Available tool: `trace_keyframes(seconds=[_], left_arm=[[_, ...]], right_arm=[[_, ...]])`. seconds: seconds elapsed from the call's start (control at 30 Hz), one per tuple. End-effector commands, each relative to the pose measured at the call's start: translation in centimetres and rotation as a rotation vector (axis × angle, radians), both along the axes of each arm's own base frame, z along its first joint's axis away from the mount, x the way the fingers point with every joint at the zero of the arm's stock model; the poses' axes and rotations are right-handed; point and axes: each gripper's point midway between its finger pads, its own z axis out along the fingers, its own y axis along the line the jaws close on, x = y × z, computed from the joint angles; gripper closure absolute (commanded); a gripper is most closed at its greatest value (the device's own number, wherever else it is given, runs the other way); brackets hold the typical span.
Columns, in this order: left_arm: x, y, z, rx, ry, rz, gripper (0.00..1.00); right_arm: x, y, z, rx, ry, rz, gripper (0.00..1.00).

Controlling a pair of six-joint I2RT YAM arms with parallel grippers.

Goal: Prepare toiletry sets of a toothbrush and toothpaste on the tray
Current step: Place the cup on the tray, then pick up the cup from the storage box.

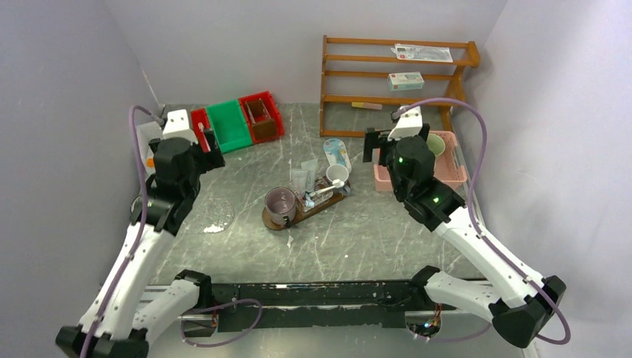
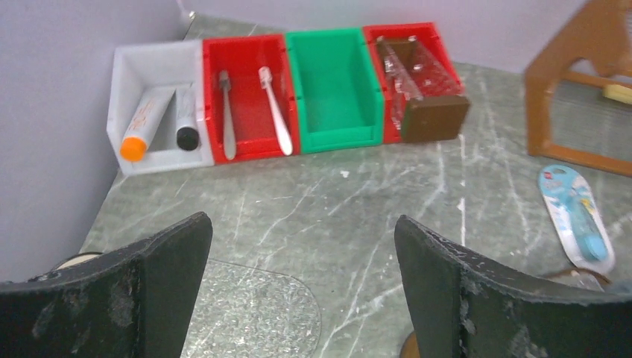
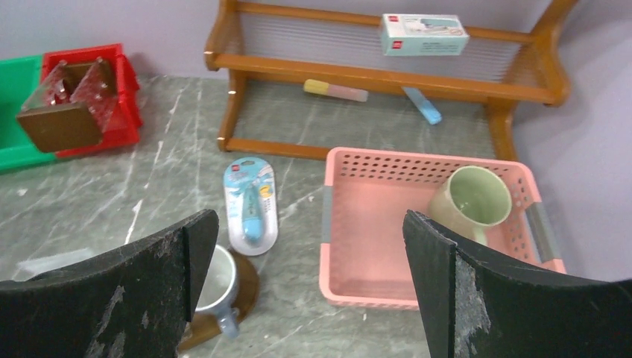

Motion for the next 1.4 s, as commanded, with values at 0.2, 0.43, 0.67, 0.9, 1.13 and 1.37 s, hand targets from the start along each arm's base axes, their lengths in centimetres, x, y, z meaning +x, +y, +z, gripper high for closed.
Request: trace_keyframes(seconds=[0.2,0.43,0.67,0.9,1.13,1.37], left_arm=[[-3.6,-0.2,2.5,0.061,-0.203,-0.036,0.03],[-3.0,-1.5,0.3,0.044,-0.178,-0.063,0.03],[-3.7,-2.8,-0.6,0.085,-0.166,-0.119,0.03],[-4.0,-3.9,-1.0,0.107,-0.152,-0.173,0.07],[-3.9,-3.9,-1.3,0.114,-0.144,-0.173,0.06],[-3.8,-3.8,-1.4,0.116,-0.138,-0.161,0.04]], right_arm=[[4.5,-5.3,-1.2,-0.026,0.086,-0.139,0.0],[8.2,-10.3,-4.4,0.068,0.166,-0.265,0.0],[11.2,-16.3,-7.0,0.158,0.208,-0.395,0.0],[13.3,-22.7,-9.8,0.183,0.257,-0.514,0.0],[15.4,-26.5,-14.7,0.23,0.367,-0.542,0.04],[17.2,-28.0,-19.2,0.22,0.479,-0.527,0.2]])
